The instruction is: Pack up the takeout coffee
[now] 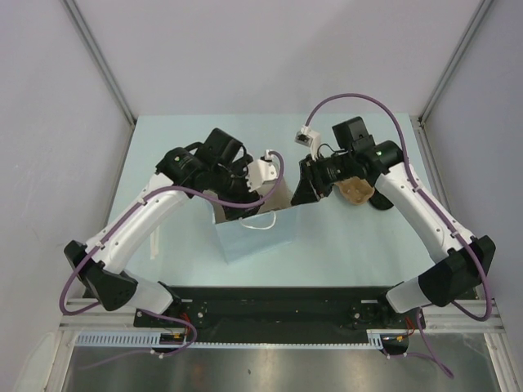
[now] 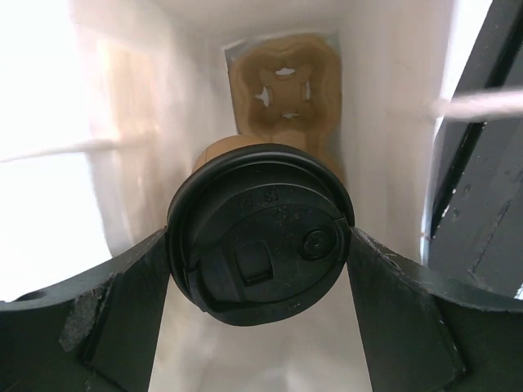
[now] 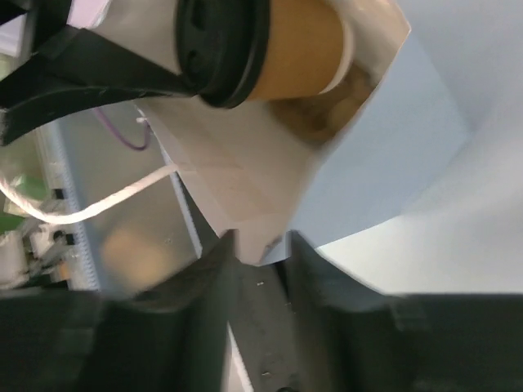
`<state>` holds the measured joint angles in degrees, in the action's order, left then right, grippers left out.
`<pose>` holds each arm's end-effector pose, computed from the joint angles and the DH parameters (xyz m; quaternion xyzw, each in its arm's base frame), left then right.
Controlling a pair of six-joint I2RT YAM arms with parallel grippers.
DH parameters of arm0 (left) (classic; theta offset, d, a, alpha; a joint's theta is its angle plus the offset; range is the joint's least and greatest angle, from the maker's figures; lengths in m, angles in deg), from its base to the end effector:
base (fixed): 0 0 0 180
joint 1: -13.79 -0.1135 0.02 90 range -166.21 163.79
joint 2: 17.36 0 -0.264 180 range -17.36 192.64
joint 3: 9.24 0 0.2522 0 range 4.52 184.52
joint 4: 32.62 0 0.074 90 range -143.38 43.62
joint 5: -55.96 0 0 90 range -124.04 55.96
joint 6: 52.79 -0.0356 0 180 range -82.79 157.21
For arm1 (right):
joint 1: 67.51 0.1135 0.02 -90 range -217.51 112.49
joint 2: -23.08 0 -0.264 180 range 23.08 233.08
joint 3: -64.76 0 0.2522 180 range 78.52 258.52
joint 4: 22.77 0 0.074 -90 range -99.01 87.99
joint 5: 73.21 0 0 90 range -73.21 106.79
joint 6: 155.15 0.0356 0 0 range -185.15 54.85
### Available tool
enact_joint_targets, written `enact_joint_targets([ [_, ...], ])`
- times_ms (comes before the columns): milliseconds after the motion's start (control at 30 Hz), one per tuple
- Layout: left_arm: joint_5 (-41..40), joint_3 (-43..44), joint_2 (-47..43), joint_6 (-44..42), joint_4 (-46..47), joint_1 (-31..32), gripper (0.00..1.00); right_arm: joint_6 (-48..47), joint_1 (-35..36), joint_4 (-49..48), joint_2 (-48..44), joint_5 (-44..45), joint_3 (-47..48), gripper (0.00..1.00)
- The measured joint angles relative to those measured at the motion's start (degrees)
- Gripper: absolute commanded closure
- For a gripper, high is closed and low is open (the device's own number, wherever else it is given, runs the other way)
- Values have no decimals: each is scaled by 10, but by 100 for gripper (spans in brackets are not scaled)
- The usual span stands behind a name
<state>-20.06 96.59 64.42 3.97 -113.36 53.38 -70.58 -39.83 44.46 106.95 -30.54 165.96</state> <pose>0.2043 -0.1801 0.3869 0.5926 0.7445 -0.1322 0.2776 0.2498 0.1606 0.3761 -0.3771 0.7855 0.4306 0.2354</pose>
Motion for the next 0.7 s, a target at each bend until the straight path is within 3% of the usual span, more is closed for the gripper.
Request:
enact_joint_targets([
  [33,2,0,0,-5,0,0,80,-7,0,10,-3,-7,0,35],
  [67,7,0,0,-11,0,0,80,-12,0,19,-6,-12,0,30],
  [200,30,-6,-9,-30,2,0,80,-23,-8,31,-11,-14,5,17],
  [533,48,-45,-33,-43,13,0,80,-118,-12,-26,59,60,163,14],
  [700,47,-76,-34,-43,33,0,80,-196,27,-44,105,85,176,15],
])
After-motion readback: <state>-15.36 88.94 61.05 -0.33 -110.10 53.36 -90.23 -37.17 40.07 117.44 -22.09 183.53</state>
